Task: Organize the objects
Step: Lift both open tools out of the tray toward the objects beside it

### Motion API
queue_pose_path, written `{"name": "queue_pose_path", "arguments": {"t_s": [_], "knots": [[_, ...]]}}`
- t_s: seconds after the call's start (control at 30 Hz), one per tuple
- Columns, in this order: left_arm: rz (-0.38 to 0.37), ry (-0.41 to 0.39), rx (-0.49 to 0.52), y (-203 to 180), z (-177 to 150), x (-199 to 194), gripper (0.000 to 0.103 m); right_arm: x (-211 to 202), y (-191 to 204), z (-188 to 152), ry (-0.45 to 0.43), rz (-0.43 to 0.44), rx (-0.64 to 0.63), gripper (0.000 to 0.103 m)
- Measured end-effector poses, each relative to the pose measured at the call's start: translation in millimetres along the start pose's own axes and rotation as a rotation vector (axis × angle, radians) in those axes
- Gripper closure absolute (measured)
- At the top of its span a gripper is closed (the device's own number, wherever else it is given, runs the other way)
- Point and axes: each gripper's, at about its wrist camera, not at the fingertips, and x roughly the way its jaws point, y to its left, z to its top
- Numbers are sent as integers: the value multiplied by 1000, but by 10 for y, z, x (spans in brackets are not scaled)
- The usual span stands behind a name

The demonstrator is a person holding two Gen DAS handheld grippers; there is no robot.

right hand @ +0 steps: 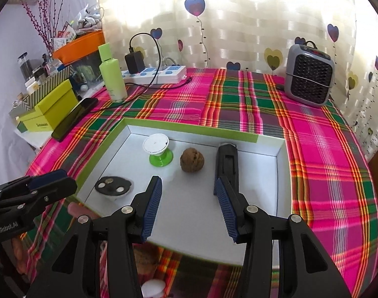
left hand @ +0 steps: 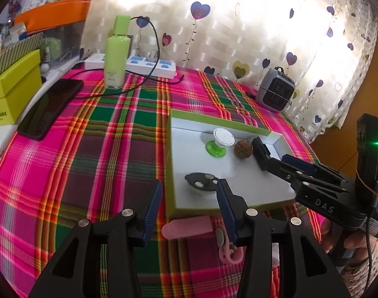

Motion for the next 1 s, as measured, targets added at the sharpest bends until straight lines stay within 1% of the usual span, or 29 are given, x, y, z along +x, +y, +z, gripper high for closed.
{"name": "queue_pose_path", "arguments": {"t_s": [0.3,0.5,0.63,1.0], "knots": [[-19,5,-6,52,-145,-65,56,-157,13,-173,-13,10,26,56],[-29,24,8,54,-213,-21,55,-270,21,-308,-21,19,45,56],[-42,38,17,43,-248,23,55,-331,52,-409,-16,24,34,56],[-45,66,35,14,-308,111,55,-393,121,-624,4,52,36,56]]}}
